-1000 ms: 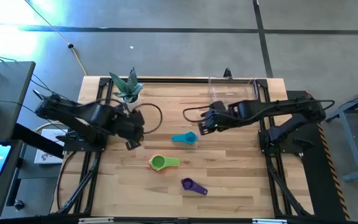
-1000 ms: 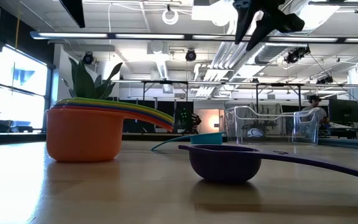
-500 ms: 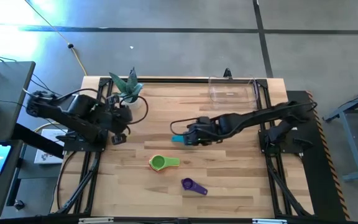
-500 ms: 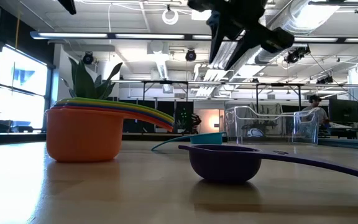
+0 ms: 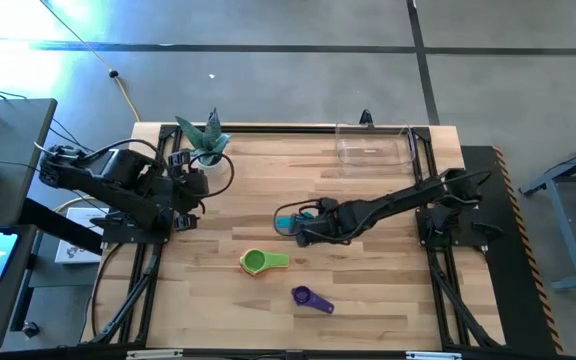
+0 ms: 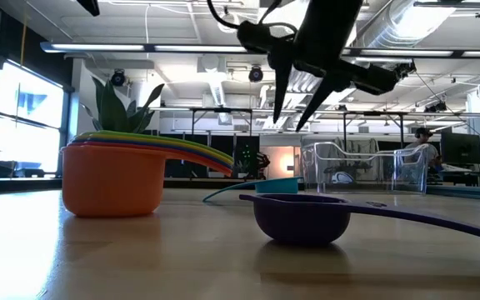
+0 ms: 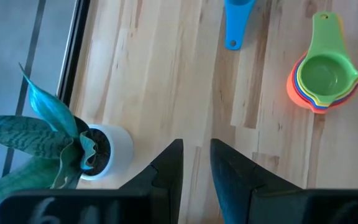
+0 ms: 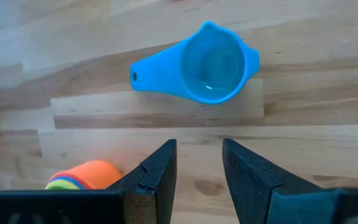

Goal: Nest measuring cups in basket
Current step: Stack the blue measuring cup into the green measuring cup

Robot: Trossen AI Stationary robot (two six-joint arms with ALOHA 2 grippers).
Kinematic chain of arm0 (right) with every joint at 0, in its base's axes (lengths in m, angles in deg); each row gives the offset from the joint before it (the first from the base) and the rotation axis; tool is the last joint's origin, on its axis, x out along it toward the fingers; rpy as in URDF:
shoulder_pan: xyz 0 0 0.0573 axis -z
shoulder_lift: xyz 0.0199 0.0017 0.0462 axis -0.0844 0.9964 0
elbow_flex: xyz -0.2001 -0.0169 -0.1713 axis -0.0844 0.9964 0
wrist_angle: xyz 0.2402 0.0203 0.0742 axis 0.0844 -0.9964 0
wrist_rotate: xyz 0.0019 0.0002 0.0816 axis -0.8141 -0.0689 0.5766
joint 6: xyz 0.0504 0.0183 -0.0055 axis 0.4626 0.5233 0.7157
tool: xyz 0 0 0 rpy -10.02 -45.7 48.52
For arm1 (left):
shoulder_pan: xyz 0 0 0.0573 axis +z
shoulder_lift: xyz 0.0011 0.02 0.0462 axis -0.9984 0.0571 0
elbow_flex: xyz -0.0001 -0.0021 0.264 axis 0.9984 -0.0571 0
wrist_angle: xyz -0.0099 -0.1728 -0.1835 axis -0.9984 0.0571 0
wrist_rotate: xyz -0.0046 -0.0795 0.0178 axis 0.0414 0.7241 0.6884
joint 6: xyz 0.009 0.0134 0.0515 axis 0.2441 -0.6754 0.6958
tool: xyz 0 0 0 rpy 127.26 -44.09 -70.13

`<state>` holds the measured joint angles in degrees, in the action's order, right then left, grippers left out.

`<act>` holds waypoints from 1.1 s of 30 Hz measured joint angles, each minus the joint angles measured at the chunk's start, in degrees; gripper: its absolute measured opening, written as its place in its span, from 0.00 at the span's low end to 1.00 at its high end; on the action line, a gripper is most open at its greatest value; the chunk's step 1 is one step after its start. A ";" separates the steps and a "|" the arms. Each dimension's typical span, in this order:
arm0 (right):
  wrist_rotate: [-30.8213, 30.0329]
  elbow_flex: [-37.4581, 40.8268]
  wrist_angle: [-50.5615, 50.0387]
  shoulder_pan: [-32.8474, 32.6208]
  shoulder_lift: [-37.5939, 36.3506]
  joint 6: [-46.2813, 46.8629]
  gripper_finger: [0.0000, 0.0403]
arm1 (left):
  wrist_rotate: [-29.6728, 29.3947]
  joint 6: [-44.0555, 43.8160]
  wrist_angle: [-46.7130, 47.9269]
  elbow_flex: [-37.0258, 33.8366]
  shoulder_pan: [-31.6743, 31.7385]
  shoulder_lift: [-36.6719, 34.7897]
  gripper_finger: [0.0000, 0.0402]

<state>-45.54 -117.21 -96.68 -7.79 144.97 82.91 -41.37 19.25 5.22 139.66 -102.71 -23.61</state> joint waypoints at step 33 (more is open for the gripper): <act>-3.76 -0.01 -3.21 3.68 8.31 4.72 0.30 | 0.44 1.12 0.03 0.02 -0.02 -0.36 0.17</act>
<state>-49.31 -117.22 -99.89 -4.11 153.28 87.63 -40.93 20.36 5.25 139.68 -102.73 -23.97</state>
